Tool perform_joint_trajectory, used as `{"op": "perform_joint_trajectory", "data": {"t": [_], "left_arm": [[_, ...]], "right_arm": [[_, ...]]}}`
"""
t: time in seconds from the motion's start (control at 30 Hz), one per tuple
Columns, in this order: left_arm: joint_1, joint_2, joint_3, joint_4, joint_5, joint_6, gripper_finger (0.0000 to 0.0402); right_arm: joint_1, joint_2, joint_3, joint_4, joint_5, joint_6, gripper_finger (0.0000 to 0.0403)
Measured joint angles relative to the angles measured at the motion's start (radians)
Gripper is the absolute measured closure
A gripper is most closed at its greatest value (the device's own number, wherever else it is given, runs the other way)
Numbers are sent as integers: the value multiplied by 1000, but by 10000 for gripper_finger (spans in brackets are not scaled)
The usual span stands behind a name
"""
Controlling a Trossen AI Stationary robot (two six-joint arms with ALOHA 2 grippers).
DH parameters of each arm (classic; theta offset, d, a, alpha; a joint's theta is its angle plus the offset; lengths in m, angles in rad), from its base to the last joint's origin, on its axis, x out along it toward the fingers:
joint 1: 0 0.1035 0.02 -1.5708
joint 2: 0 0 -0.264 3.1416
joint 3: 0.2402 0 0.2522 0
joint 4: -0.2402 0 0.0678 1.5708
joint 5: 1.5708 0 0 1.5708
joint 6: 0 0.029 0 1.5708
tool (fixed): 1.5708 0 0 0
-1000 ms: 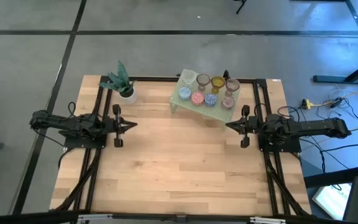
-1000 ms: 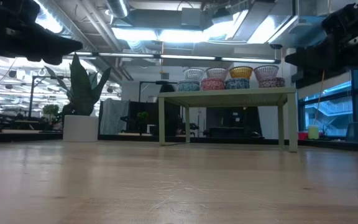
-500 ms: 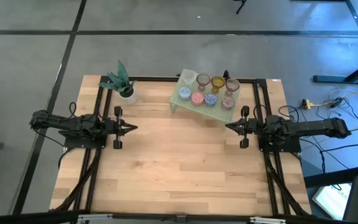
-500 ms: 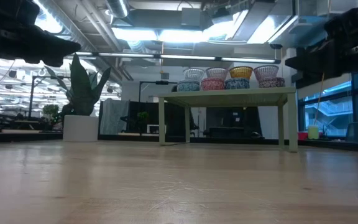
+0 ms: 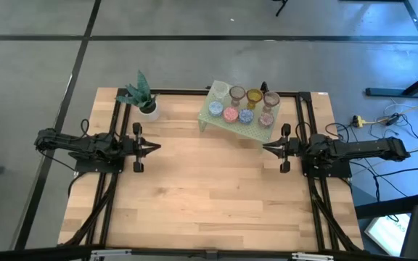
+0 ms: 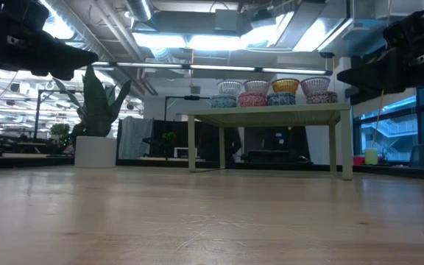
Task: Pick & Place candle stick holders
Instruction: Return to Home Position
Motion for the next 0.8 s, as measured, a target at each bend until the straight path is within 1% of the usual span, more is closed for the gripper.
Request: {"op": "perform_joint_trajectory", "data": {"t": [0.53, 0.8], "left_arm": [[0, 0, 0, 0, 2, 0, 393], [0, 0, 0, -1, 2, 0, 389]], "right_arm": [[0, 0, 0, 0, 0, 0, 361], [0, 0, 0, 0, 0, 0, 361]]}}
